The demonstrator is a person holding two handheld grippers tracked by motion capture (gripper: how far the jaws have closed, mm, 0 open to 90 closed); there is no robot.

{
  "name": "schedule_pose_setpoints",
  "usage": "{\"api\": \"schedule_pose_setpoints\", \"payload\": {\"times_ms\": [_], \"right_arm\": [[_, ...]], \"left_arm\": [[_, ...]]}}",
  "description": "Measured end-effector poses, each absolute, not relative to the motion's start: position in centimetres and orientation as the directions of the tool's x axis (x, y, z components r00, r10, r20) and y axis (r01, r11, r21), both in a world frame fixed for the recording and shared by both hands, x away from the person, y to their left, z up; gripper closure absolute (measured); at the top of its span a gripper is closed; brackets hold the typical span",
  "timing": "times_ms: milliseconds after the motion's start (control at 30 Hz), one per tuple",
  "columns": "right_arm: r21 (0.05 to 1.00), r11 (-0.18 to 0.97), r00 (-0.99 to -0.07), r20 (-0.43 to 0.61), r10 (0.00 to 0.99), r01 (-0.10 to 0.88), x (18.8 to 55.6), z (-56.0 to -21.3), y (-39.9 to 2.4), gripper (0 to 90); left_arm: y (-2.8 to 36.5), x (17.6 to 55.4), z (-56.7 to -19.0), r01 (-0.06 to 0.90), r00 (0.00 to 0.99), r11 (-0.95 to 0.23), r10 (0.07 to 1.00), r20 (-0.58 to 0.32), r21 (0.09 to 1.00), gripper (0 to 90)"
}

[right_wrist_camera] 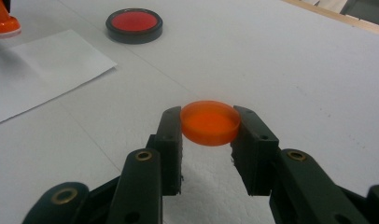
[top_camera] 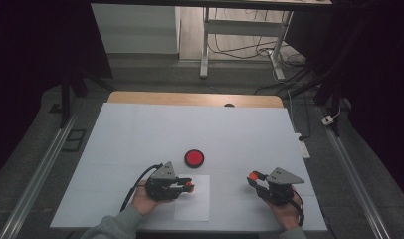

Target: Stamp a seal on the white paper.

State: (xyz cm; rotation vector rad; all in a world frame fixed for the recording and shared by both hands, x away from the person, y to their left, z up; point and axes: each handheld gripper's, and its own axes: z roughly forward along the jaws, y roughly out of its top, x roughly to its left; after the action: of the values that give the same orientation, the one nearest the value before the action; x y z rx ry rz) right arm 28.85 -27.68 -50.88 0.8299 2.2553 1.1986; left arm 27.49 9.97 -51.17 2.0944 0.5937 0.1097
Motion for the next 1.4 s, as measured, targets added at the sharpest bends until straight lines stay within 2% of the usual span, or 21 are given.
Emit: {"api": "schedule_pose_setpoints", "payload": {"times_ms": [800, 1400], "right_arm": [[0.850, 0.436, -0.718, -0.104, 0.688, 0.295, 28.9, -50.9, -27.6, 63.9], [0.849, 0.437, -0.717, -0.105, 0.689, 0.296, 28.9, -50.9, -27.7, 63.9]], "left_arm": [[9.3, 27.0, -52.6, 0.377, 0.880, -0.484, 0.452, -0.144, 0.790, 72.6], [8.5, 26.8, -53.6, 0.368, 0.878, -0.519, 0.467, -0.105, 0.772, 72.6]]}}
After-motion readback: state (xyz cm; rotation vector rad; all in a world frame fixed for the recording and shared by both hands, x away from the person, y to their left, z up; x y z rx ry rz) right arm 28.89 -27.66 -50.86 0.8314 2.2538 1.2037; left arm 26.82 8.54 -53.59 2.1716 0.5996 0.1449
